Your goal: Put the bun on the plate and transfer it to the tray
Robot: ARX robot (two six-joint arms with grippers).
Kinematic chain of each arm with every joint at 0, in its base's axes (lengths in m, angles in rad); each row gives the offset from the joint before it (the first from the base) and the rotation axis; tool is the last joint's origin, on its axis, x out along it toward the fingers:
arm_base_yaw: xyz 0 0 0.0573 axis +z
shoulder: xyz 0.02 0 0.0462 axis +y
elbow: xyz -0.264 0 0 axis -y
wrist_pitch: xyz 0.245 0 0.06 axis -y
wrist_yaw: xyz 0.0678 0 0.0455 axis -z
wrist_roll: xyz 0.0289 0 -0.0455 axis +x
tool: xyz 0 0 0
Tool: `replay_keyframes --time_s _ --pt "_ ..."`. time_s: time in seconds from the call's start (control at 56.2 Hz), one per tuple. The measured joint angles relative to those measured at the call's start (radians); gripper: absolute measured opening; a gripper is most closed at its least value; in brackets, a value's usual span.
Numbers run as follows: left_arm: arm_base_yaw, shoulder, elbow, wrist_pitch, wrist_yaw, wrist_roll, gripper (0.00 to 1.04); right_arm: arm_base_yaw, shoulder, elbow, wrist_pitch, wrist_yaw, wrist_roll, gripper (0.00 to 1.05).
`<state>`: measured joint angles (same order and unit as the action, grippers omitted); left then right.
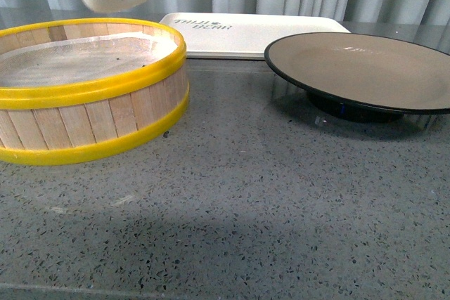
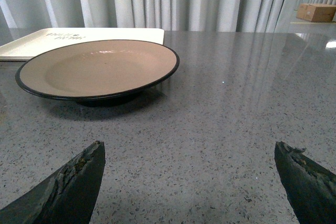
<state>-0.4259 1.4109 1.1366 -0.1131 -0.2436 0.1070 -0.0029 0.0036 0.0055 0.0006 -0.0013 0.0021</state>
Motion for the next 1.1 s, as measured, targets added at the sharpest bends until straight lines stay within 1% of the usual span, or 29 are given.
replay_keyframes --time_s 0.178,0.302,0.445,0.516,0.64,0.729,0.854,1.103 --pt "-0.103 0.010 0.099 0.002 0.004 -0.008 0.04 0.000 0.000 0.000 0.000 0.000 0.000 0.96" --pt "-0.196 0.068 0.199 0.017 -0.002 -0.010 0.04 0.000 0.000 0.000 0.000 0.000 0.000 0.96" --pt "-0.290 0.179 0.306 0.018 -0.016 -0.003 0.04 0.000 0.000 0.000 0.000 0.000 0.000 0.96" --pt "-0.352 0.283 0.396 0.008 -0.027 0.008 0.04 0.000 0.000 0.000 0.000 0.000 0.000 0.96" --pt "-0.412 0.427 0.537 -0.026 -0.044 0.031 0.04 0.000 0.000 0.000 0.000 0.000 0.000 0.96" --pt "-0.434 0.517 0.626 -0.046 -0.068 0.064 0.04 0.000 0.000 0.000 0.000 0.000 0.000 0.96" --pt "-0.436 0.612 0.720 -0.071 -0.089 0.089 0.04 0.000 0.000 0.000 0.000 0.000 0.000 0.96" --pt "-0.407 0.717 0.790 -0.082 -0.138 0.151 0.04 0.000 0.000 0.000 0.000 0.000 0.000 0.96"
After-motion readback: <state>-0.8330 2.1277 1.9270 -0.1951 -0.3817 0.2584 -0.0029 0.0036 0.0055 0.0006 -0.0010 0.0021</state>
